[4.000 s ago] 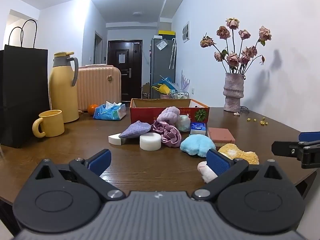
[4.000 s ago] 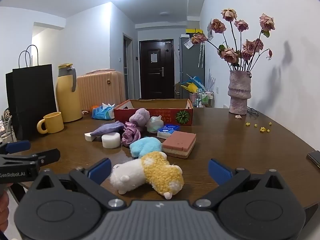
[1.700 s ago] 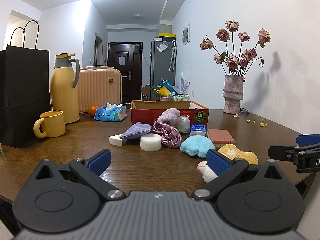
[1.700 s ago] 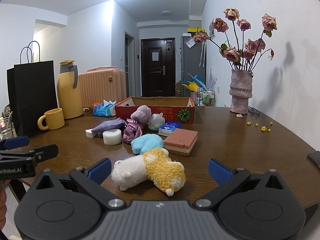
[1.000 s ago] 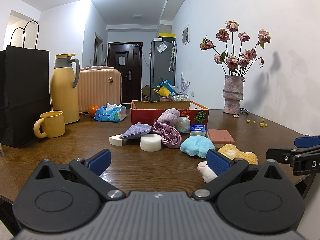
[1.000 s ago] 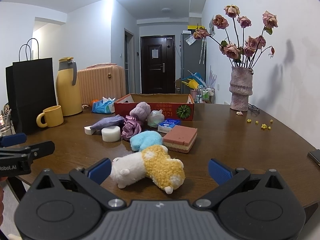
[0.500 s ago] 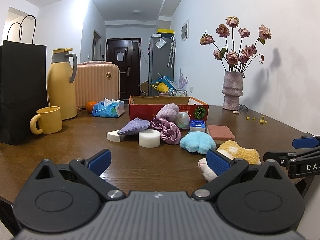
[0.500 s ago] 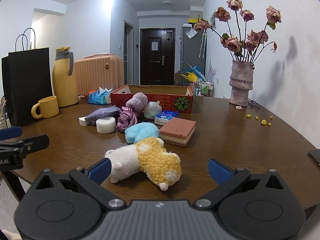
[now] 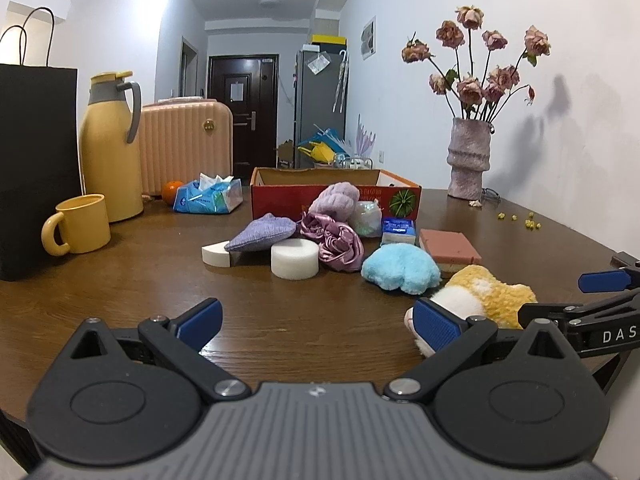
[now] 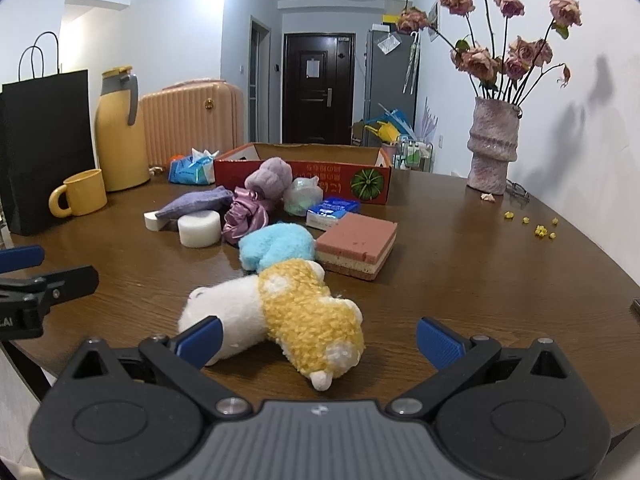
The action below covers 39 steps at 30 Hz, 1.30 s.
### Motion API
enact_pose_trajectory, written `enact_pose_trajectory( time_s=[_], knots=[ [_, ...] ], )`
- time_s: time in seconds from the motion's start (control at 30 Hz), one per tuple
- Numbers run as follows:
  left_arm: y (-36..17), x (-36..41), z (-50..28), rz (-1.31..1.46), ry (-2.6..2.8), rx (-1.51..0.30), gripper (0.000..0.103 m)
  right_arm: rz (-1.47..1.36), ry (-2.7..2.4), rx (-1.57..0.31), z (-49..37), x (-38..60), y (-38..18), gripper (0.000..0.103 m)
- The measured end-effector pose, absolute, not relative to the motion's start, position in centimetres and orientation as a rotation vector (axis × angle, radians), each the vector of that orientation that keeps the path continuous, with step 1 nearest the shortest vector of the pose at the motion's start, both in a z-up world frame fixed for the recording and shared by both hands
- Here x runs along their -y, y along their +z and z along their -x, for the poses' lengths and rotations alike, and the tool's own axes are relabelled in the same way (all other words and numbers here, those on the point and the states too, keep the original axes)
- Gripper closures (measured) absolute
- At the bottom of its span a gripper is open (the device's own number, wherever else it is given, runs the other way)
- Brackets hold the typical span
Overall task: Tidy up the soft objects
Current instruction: 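Move the right gripper to the white-and-yellow plush and close on it, then lift the plush with the right gripper while the left gripper grasps the white foam wedge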
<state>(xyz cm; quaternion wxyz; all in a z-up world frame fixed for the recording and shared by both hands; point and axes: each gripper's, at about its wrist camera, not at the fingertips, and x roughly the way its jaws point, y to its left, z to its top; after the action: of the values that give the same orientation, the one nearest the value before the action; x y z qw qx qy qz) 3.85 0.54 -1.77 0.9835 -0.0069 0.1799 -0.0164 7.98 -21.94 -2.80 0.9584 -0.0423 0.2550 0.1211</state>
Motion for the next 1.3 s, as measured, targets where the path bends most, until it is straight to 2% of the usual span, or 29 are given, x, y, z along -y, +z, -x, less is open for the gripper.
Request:
enact_pose_trajectory(
  time_s=[0.73, 0.97, 1.1, 1.17, 1.3],
  knots=[
    [-3.9, -1.5, -8.9, 0.035, -0.006, -0.469, 0.0, 0.176, 0.335, -0.645, -15.5, 20.3, -6.0, 0.002],
    [-4.4, -1.8, -10.1, 0.042, 0.0, -0.491, 0.0, 0.172, 0.401, -0.652, -16.8, 19.7, -6.8, 0.02],
    [-4.5, -1.7, -10.8, 0.038, 0.004, -0.5, 0.0, 0.152, 0.435, -0.648, -17.2, 19.8, -6.8, 0.037],
    [-4.6, -1.7, -11.1, 0.036, 0.005, -0.504, 0.0, 0.139, 0.446, -0.651, -17.5, 20.0, -6.8, 0.04],
    [-4.4, -1.5, -11.8, 0.03, 0.007, -0.505, 0.0, 0.118, 0.453, -0.648, -17.6, 20.4, -6.7, 0.052]
  ],
)
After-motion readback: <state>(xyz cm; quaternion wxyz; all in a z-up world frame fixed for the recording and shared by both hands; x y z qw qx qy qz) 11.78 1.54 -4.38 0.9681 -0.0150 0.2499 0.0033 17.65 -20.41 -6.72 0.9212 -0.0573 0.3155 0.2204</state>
